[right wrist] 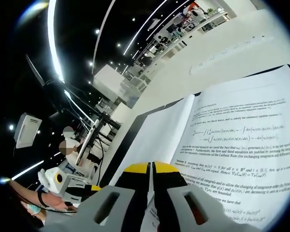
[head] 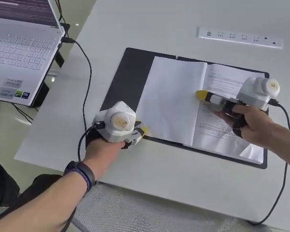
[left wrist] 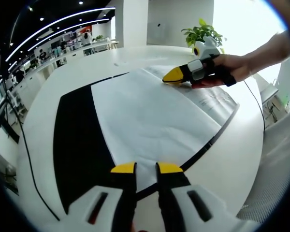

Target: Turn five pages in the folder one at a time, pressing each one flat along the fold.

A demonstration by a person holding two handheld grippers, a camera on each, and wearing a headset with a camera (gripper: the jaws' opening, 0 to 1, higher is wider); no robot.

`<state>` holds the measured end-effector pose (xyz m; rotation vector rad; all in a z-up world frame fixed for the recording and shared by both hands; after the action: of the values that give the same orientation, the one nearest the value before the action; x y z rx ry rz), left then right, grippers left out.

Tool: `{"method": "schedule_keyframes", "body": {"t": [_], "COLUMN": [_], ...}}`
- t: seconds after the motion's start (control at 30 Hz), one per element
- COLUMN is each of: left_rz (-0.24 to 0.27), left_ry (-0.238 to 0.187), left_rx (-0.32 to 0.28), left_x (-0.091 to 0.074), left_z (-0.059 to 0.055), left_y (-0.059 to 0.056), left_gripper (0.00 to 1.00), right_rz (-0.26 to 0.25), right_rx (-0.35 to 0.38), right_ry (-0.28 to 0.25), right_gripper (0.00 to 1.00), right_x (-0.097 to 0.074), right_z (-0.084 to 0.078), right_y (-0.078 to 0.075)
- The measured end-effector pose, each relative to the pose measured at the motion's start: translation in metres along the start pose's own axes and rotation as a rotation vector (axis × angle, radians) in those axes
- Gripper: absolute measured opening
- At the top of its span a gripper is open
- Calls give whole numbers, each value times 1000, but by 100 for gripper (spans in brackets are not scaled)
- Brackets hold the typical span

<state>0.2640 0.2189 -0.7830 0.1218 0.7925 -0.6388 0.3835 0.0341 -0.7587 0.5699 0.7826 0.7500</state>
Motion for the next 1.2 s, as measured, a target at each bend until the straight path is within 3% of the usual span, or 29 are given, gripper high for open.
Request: {"method": "schedule_keyframes", "body": {"t": [0.37,0.73,0.83,0.97,1.2], "left_rz": [2,9,12,15,21], "left_ry": [2,1,-1,-8,-11], "left_rx": [2,-1,3,-12,-18], "left_x": [0,0,0,-1,0], "left_z": [0,0,0,0,-1], "left_y": [-1,-2,-3,-1,1], "left_gripper": [15,14,15,13,10], "right_rz": [12,-6,-15,-32,-72], "right_rx": [2,18,36,94,168], "right_ry": [12,-13,-31,-66,-142], "right_gripper": [0,0,0,0,0], "right_x": [3,22,28,31,48], "right_z": [2,21,29,34,54], "right_y": [-5,-21,-29,-29,-50]}}
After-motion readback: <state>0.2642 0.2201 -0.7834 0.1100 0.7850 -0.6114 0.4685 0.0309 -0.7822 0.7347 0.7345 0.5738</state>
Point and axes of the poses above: the centre of the closed fingertips' face, and the gripper's own axes: x roughly forward along the fingers, y roughly to its left, z roughly out of its top, the point moved 5 cm from there along -x, roughly backward along the fingers, and after that the axes turned 6 degrees about -z, right-handed, at the moved point
